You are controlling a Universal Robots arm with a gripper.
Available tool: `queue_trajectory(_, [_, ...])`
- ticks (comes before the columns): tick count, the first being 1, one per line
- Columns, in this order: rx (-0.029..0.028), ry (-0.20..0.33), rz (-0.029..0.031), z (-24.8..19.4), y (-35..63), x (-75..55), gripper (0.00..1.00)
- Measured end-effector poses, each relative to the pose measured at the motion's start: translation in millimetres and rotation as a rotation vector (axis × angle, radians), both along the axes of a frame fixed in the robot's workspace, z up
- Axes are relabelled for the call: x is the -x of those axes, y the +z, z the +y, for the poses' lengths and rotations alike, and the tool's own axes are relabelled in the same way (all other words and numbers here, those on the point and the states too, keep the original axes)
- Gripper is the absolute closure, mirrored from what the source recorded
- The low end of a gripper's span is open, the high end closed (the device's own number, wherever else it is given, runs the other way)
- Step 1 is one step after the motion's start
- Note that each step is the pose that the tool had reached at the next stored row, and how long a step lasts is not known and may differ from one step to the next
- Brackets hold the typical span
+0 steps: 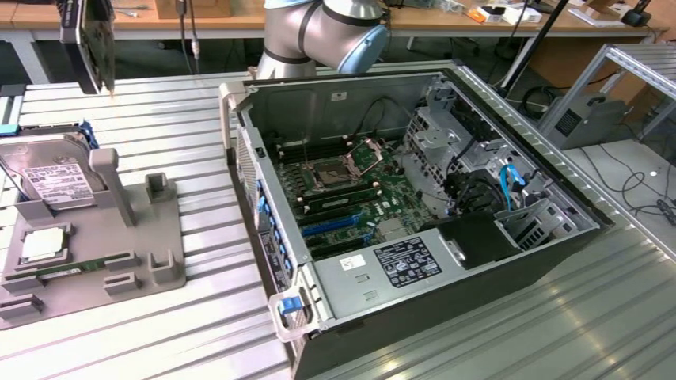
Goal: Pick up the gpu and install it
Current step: 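Pick up the gpu and move the gpu toward the slot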
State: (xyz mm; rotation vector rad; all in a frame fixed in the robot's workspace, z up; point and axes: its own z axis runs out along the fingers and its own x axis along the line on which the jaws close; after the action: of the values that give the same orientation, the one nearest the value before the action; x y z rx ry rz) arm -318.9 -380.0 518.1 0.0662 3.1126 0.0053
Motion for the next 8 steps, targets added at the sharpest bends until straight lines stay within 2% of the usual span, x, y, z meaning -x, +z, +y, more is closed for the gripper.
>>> queue_trajectory(8, [-0.0002, 0.0, 0.0001, 0.0, 7.9, 0.0, 0.73])
